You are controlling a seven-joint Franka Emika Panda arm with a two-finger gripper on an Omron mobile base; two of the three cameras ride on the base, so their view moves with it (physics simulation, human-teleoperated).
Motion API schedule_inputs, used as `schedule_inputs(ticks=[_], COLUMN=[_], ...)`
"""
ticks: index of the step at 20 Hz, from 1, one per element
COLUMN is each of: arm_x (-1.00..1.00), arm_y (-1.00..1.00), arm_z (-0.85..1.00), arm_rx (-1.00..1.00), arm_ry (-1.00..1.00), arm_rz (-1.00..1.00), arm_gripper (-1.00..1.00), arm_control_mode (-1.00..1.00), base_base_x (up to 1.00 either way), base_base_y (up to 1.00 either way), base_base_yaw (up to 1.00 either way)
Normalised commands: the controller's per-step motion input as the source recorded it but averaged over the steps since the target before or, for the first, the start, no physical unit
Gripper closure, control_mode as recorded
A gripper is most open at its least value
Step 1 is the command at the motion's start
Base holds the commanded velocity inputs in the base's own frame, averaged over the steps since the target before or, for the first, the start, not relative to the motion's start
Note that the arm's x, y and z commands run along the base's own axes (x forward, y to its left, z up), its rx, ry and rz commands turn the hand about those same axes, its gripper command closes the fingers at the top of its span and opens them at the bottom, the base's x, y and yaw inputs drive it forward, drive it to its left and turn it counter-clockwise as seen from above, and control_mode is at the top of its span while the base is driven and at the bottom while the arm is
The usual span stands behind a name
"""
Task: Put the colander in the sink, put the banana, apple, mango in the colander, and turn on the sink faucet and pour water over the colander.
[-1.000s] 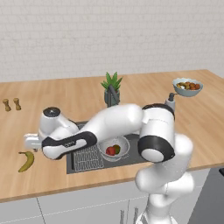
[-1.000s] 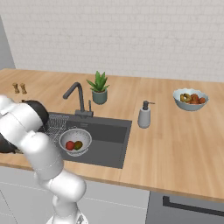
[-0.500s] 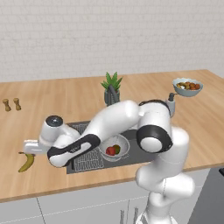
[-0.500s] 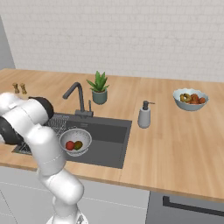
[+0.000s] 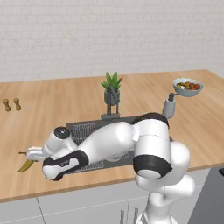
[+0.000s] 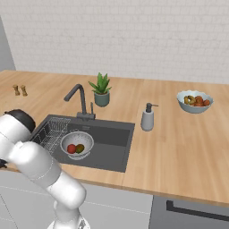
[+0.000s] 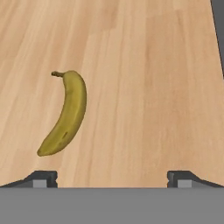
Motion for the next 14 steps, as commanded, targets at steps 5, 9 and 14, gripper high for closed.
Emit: schedule_inputs(ticks=[5, 9, 14], arm_x=[0.00, 0.00, 0.00], arm_y=[0.34, 0.34, 0.30], arm_z=[0.46, 0.29, 0.00], arm_rx=[-0.02, -0.04, -0.10], arm_ry=[0.00, 0.02, 0.08], arm_rz=[0.00, 0.00, 0.00], arm_gripper=[-1.00, -1.00, -1.00], arm_control_mode=[-1.00, -1.00, -1.00], base_base_x=[0.00, 0.00, 0.00], base_base_y=[0.00, 0.00, 0.00], base_base_yaw=[0.00, 0.00, 0.00])
